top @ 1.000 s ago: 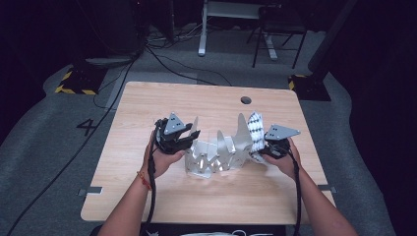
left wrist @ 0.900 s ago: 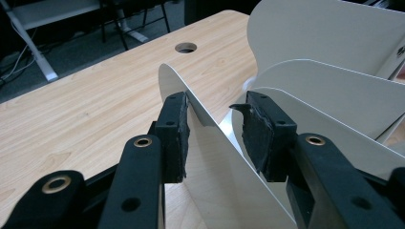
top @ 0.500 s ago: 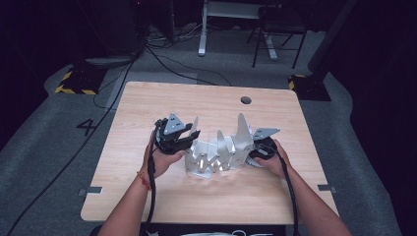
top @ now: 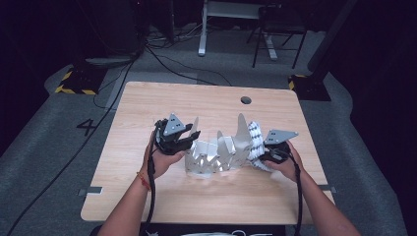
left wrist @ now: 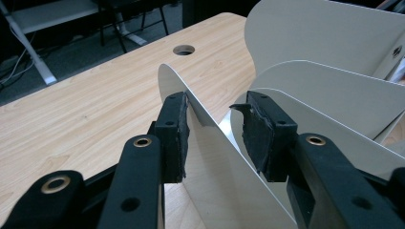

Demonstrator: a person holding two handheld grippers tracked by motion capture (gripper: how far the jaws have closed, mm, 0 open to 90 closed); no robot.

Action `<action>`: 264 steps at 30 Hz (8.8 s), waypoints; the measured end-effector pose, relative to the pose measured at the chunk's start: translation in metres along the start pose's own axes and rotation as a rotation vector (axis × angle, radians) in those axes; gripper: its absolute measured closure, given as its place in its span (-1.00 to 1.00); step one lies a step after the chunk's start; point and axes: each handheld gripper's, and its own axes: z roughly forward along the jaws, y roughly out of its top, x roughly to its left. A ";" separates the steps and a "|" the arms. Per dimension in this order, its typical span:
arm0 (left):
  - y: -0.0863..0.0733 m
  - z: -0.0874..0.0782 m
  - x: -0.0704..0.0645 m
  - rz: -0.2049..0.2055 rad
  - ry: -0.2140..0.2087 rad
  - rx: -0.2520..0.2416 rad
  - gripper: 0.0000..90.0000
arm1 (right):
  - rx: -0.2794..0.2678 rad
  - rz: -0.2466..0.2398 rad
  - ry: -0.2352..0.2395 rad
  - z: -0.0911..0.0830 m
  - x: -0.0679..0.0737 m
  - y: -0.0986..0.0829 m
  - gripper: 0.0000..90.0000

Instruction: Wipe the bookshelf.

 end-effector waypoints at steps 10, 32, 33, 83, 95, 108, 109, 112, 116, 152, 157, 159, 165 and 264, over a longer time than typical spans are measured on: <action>0.000 0.000 0.000 0.000 -0.004 -0.002 0.35 | -0.038 -0.003 -0.041 -0.004 0.004 0.003 0.67; 0.000 0.000 0.000 -0.004 -0.012 -0.006 0.35 | -0.040 0.016 -0.072 0.007 -0.003 0.004 0.67; 0.000 0.001 0.000 -0.003 -0.014 -0.006 0.35 | -0.071 0.017 -0.075 0.001 -0.003 0.008 0.67; -0.002 0.000 -0.001 -0.001 -0.018 -0.020 0.34 | -0.019 0.036 -0.058 0.026 -0.009 0.000 0.67; -0.002 0.000 -0.002 0.006 -0.014 -0.018 0.34 | 0.131 0.044 -0.024 0.056 -0.004 -0.028 0.67; -0.002 0.000 -0.002 0.009 -0.010 -0.020 0.33 | -0.104 -0.042 -0.090 -0.006 0.006 0.012 0.67; -0.002 -0.001 -0.002 0.008 -0.010 -0.020 0.34 | -0.120 -0.044 -0.092 -0.011 0.007 0.015 0.67; -0.002 -0.001 -0.002 0.009 -0.010 -0.022 0.33 | -0.152 -0.065 -0.106 -0.026 0.011 0.023 0.67; -0.002 0.000 -0.002 0.009 -0.012 -0.022 0.33 | -0.149 -0.077 -0.104 -0.032 0.014 0.026 0.67; -0.002 0.000 -0.001 0.000 -0.009 -0.020 0.32 | 0.043 0.054 -0.006 0.045 -0.019 -0.007 0.67; -0.002 -0.001 -0.002 -0.004 -0.007 -0.018 0.27 | 0.010 0.021 -0.022 0.036 -0.025 0.013 0.67; -0.002 -0.001 -0.002 -0.003 -0.005 -0.019 0.27 | -0.002 0.018 -0.023 0.033 -0.025 0.015 0.67; -0.003 -0.002 -0.004 0.016 0.033 -0.015 0.20 | -0.046 0.006 -0.032 0.012 -0.019 0.019 0.67; -0.144 -0.024 0.010 0.040 -0.087 0.343 -0.73 | 0.192 0.199 -0.288 0.004 -0.070 -0.026 -0.22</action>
